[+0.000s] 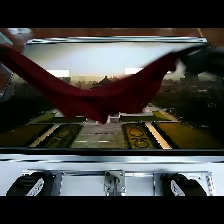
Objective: Fold the shirts.
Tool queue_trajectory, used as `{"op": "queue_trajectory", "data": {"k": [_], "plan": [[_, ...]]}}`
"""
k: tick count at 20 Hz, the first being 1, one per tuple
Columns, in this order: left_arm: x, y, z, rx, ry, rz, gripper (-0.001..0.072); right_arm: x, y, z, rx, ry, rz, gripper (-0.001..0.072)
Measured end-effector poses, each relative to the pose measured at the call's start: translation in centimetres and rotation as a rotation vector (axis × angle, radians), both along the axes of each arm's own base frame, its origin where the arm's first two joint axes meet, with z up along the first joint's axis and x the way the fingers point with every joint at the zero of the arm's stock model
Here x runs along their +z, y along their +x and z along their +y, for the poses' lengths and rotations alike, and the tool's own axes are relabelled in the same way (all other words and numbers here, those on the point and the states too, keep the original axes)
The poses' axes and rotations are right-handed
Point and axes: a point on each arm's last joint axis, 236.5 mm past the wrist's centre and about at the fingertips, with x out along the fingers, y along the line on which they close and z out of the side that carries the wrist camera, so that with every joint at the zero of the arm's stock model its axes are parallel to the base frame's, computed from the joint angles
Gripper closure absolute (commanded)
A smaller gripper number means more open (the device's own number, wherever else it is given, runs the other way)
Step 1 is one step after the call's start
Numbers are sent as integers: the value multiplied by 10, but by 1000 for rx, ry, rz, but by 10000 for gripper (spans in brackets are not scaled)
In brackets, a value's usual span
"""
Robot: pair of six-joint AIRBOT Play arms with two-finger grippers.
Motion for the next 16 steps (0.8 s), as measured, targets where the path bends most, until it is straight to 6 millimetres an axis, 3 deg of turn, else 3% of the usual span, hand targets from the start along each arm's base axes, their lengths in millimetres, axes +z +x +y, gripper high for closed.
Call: {"op": "queue_trajectory", "data": {"k": [3,5,7,9,11,14,16], "plan": [[95,-58,3,6,-3,-244,677,132,-73,-39,-193,20,-422,655],[134,-95,4,7,-4,-357,677,179,-121,-53,-268,44,-581,655],[154,-122,4,10,0,-428,677,201,-154,-62,-318,52,-663,655],[155,-135,5,15,28,-437,677,213,-174,-66,-340,63,-712,656],[143,-138,3,11,62,-392,677,219,-182,-72,-369,61,-739,656],[99,-118,5,16,132,-232,677,216,-167,-79,-398,40,-717,655],[54,-95,10,26,157,-79,677,197,-134,-82,-401,14,-628,655]]}}
